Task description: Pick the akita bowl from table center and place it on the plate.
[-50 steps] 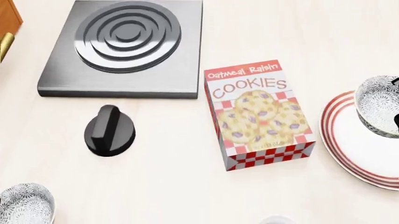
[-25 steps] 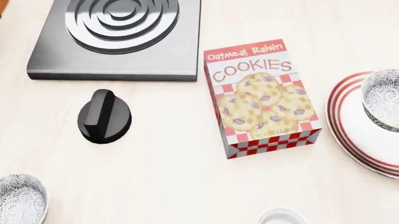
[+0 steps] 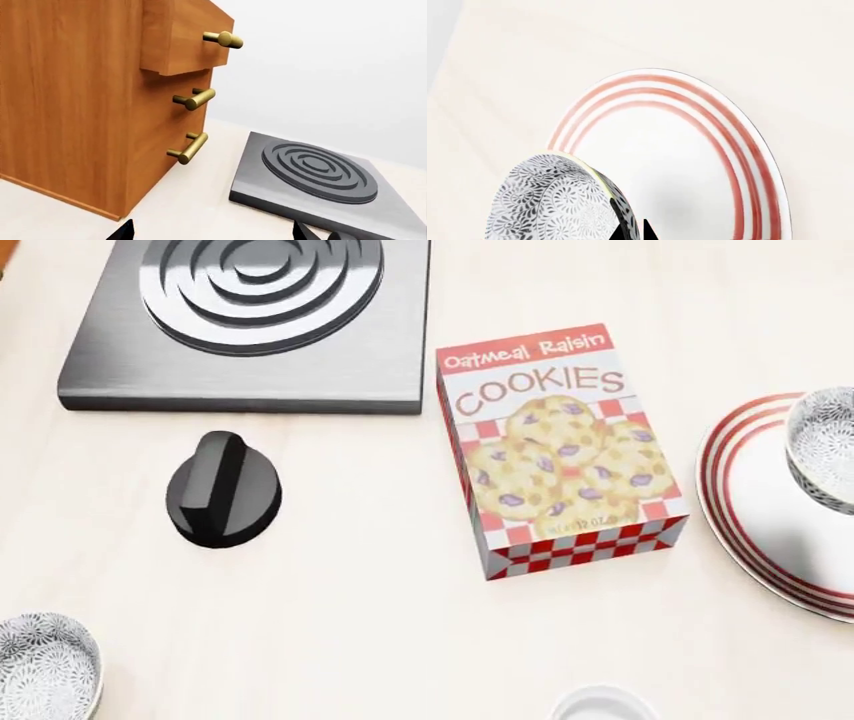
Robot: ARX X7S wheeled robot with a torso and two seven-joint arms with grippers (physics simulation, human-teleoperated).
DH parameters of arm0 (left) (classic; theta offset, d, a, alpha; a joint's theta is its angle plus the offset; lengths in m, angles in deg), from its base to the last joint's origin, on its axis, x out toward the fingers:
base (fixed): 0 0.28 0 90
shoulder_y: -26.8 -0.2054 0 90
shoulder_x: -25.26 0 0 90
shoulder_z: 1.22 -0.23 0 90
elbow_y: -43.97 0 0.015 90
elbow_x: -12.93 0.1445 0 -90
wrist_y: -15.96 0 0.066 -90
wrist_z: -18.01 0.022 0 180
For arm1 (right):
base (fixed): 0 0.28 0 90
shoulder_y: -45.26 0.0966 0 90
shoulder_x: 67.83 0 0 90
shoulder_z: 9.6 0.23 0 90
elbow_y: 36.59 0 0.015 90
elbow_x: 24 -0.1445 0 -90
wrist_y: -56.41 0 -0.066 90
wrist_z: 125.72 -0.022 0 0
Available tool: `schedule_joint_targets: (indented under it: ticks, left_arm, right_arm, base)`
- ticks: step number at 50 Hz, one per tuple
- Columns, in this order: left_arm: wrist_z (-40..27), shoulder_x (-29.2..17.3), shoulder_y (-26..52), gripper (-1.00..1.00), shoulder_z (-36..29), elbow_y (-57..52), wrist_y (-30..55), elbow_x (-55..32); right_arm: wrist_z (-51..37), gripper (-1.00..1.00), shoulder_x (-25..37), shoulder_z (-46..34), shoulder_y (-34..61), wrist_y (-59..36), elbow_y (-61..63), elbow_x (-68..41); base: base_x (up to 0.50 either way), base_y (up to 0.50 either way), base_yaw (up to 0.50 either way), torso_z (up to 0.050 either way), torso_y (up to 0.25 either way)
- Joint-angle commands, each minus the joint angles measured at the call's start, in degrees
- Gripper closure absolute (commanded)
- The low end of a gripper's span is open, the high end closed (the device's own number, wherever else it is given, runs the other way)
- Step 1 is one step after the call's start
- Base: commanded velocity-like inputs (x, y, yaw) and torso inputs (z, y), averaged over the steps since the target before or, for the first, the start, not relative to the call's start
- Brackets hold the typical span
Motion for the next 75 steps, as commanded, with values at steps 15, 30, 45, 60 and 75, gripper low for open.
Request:
schedule_joint_targets:
  ticks: [15,30,45,60,75]
  left_arm:
    - [-0.28,-0.49,-1.36,-1.00,0.57,-1.00,-0.65,-0.78]
    - [-0.61,-0.93,-0.87,-1.00,0.62,-1.23,-0.40,-1.32]
    - [-0.83,-1.08,-0.72,-1.00,0.36,-0.96,-0.53,-1.35]
    - [-0.97,-1.18,-0.67,-1.00,0.01,-0.75,-0.74,-1.33]
    - [-1.20,-1.44,-0.91,-1.00,-0.35,-1.29,-0.76,-1.40]
  right_arm:
    - [11.24,1.00,-1.60,-4.34,7.80,6.77,-14.47,6.76]
    - [13.01,1.00,-1.62,-4.39,7.47,9.07,-17.52,7.79]
    - [13.16,1.00,-2.14,-4.48,6.54,9.49,-18.28,8.05]
    - [8.48,-1.00,-2.19,-2.28,3.47,13.48,-11.22,7.74]
    - [7.43,-1.00,-4.30,2.22,-5.02,36.70,21.75,15.67]
  base:
    - [0.00,0.00,0.00,0.000,0.000]
    - [0.00,0.00,0.00,0.000,0.000]
    - [0.00,0.00,0.00,0.000,0.000]
    - [0.00,0.00,0.00,0.000,0.001]
    - [0.00,0.00,0.00,0.000,0.000]
